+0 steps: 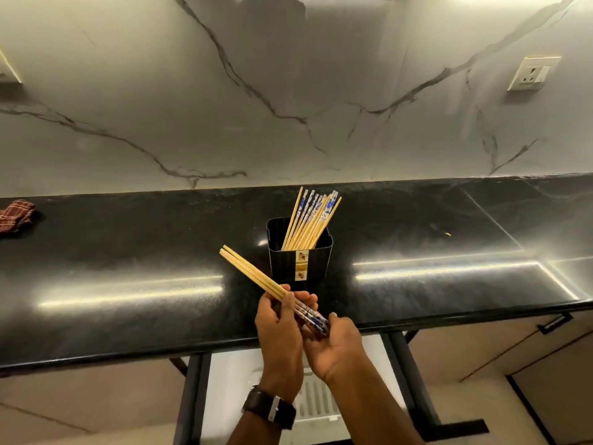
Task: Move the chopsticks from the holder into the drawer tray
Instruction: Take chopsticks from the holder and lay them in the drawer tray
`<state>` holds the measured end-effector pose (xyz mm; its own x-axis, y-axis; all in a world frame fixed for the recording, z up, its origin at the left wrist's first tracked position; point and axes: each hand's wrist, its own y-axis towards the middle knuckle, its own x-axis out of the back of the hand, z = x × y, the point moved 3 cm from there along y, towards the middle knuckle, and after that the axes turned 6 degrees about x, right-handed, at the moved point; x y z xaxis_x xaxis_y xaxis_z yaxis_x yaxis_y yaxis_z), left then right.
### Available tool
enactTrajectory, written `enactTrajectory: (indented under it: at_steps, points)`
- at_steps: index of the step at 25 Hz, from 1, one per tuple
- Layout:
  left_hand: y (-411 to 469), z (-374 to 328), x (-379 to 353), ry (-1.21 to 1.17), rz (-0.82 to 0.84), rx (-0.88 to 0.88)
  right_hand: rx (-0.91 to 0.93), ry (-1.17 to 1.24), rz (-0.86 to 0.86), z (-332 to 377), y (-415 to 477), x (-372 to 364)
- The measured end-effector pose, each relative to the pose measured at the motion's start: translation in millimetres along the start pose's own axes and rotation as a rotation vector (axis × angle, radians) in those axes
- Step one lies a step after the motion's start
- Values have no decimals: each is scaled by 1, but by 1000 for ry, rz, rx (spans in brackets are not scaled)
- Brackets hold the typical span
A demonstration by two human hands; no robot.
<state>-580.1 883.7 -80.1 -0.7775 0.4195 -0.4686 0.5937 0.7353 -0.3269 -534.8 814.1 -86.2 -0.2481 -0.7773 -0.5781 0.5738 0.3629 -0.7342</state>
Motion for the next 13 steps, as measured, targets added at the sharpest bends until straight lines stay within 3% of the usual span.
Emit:
enactTrajectory:
  at_steps: [5, 10, 13]
  points:
    - [-1, 18, 10, -19, -158, 43, -17, -127, 1, -1, 1, 21]
    - [-3, 37, 28, -25, -143, 153, -8, -184, -102, -12, 5, 44]
    - [6, 31, 58, -97, -235, 125, 53, -213, -195, 6, 12, 58]
